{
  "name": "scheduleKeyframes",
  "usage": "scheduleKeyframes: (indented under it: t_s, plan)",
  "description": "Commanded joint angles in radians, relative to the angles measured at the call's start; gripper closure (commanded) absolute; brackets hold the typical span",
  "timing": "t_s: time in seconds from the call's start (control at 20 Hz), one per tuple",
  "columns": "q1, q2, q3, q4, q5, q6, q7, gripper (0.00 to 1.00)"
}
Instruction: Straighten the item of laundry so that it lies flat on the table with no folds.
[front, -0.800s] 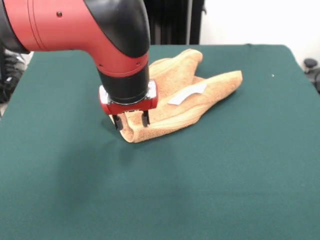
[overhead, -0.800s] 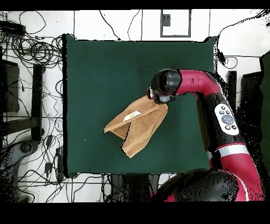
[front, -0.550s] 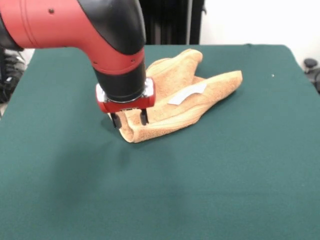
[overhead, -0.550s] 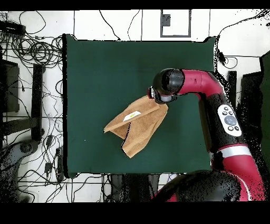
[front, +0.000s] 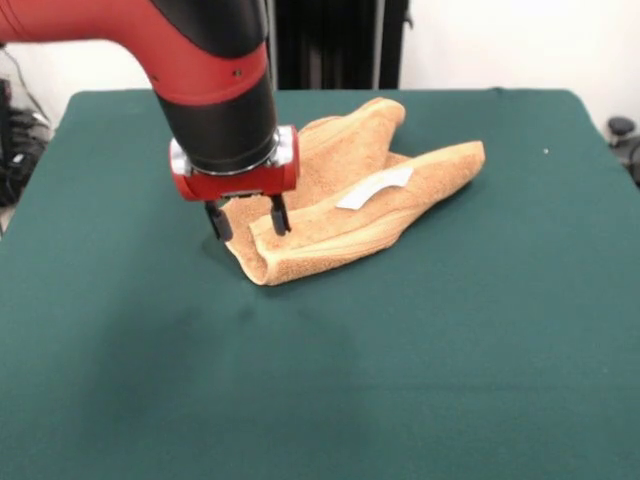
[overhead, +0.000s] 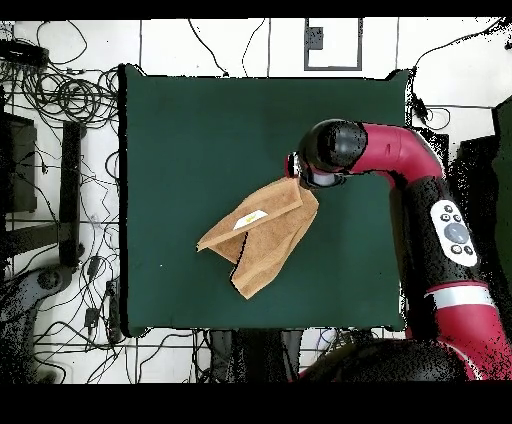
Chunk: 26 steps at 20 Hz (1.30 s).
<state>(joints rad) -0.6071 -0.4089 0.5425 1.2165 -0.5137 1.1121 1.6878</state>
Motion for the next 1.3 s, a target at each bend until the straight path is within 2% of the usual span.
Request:
scheduleKeyframes:
  t_s: [0.05, 0.45, 0.7, 0.85, 1.05, 1.2, 1.3]
  plan:
    - [0.073, -0.035, -0.051, 0.067, 0.101, 0.044, 0.19, 0.0]
    - [0.139, -0.042, -0.135, 0.09, 0.237, 0.089, 0.335, 0.0]
    - [0.185, -0.02, -0.186, 0.109, 0.295, 0.012, 0.387, 0.0]
    - [0.213, -0.019, -0.223, 0.13, 0.351, 0.033, 0.44, 0.0]
    - [0.257, -0.005, -0.288, 0.102, 0.331, 0.036, 0.436, 0.0]
    - [0.266, 0.014, -0.303, 0.102, 0.358, 0.003, 0.453, 0.0]
    - [0.277, 0.03, -0.318, 0.087, 0.378, 0.035, 0.472, 0.0]
